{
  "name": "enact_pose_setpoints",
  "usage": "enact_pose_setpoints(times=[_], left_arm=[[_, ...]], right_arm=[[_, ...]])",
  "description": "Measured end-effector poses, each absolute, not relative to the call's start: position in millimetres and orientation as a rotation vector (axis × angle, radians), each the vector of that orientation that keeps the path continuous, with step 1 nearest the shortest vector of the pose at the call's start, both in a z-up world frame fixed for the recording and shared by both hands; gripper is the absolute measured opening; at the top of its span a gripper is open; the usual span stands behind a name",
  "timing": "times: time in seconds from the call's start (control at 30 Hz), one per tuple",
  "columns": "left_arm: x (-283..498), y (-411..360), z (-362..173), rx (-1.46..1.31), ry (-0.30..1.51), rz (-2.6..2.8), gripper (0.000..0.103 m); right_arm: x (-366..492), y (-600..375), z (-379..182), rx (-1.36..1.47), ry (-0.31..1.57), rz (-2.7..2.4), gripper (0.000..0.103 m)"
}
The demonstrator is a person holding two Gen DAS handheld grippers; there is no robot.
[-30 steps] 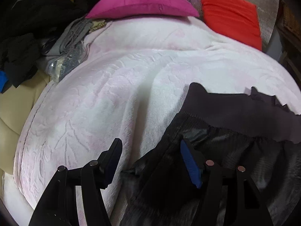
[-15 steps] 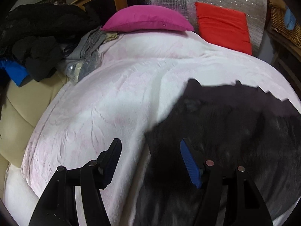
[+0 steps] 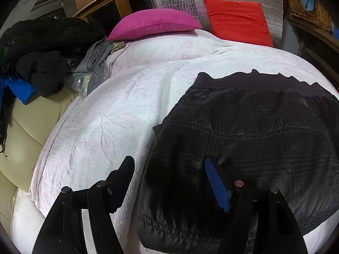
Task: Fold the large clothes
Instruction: 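Grasp the folded jacket bundle with both tools and lift it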
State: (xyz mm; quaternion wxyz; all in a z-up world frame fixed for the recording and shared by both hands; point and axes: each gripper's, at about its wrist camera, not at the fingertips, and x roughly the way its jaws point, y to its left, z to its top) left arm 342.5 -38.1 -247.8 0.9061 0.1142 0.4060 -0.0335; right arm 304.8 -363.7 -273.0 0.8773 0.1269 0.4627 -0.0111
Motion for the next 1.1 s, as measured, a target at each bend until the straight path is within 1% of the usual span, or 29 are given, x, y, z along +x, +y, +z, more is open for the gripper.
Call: enact_pose_setpoints(times=[0.1,0.17,0.23,0.33,0.43,0.63,0.7,0.77,0.93,1.1], left_arm=[[341.5,-41.1,-250.3,0.260,0.831,-0.065,0.071],[341.4,-42.0,-251.3,0.272,0.827,-0.068,0.072],[340.9,-42.6,-251.4,0.279,0.825,-0.069,0.072],[341.4,-43.4,-251.4,0.282,0.824,-0.069,0.072],[342.1,-44.3,-252.3,0.287,0.824,-0.066,0.072],[342.2,-44.8,-254.0,0.304,0.818,-0.065,0.072],[342.3,-44.6,-253.9,0.304,0.815,-0.065,0.073],[342.5,-45.0,-255.0,0.306,0.815,-0.065,0.073],[345.4,-44.7,-257.0,0.302,0.822,-0.057,0.076],[344.4,-44.6,-257.1,0.294,0.822,-0.055,0.076]], right_arm=[[314.1,-357.0,-276.4,0.210,0.995,-0.040,0.077],[316.8,-360.2,-271.8,0.230,0.998,-0.033,0.077],[318.1,-366.6,-261.5,0.271,0.965,-0.025,0.077],[321.5,-369.8,-237.4,0.298,0.860,-0.001,0.077],[336.2,-367.3,-232.0,0.304,0.845,-0.005,0.077],[377.8,-359.3,-254.5,0.313,0.916,-0.035,0.077],[390.8,-359.3,-273.2,0.312,0.975,-0.056,0.077],[400.4,-357.9,-286.2,0.295,0.994,-0.070,0.078],[400.6,-360.0,-288.4,0.297,0.980,-0.081,0.078],[376.7,-361.2,-266.8,0.335,0.941,-0.041,0.078]])
